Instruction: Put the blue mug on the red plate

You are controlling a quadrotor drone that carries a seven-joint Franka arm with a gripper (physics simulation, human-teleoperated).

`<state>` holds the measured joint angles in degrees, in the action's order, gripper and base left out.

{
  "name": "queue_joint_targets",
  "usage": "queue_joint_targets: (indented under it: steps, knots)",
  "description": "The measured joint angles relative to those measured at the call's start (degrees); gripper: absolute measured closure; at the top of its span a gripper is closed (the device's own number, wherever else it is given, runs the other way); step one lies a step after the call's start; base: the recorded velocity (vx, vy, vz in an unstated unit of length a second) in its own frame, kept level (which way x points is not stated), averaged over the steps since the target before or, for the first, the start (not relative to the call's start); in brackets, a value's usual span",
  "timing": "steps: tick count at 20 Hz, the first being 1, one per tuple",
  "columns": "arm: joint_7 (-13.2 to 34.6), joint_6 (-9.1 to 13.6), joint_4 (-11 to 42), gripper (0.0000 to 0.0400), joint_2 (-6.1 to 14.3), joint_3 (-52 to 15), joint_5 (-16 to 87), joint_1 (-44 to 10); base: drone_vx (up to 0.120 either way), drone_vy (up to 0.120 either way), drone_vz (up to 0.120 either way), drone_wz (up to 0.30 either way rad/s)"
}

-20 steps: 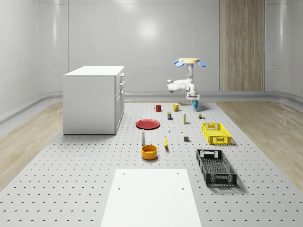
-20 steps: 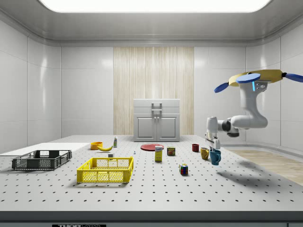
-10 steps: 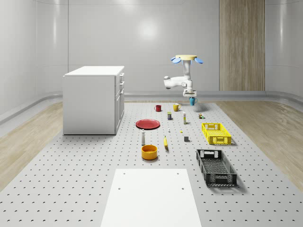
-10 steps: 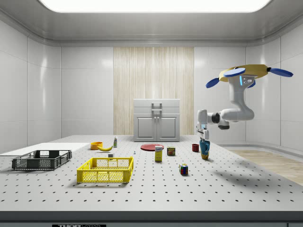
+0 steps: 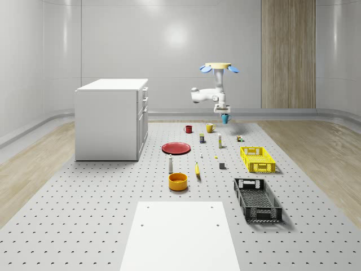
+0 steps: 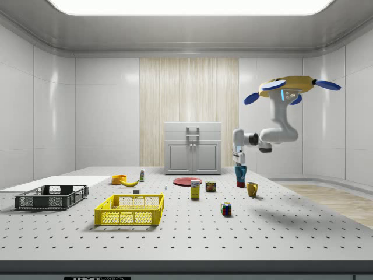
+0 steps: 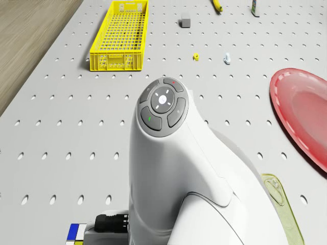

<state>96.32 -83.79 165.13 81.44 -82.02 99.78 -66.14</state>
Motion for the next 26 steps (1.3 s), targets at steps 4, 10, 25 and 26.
queue_joint_targets:
  steps: [4, 10, 25, 26]
  knots:
    - [0.1, -0.7, 0.0, 0.03, 0.7, -0.1, -0.3, -0.1, 0.12, -0.12, 0.05, 0.0]
    - [0.2, -1.6, -0.1, 0.03, 1.7, -0.3, -0.7, -0.3, 0.12, -0.12, 0.0, 0.0]
    - [0.5, -3.6, -0.1, 0.03, 3.9, -0.6, -1.6, -0.6, 0.12, -0.12, 0.0, 0.0]
    - [0.5, -3.8, -0.1, 0.03, 4.0, -0.6, -1.6, -0.6, 0.12, -0.12, 0.0, 0.0]
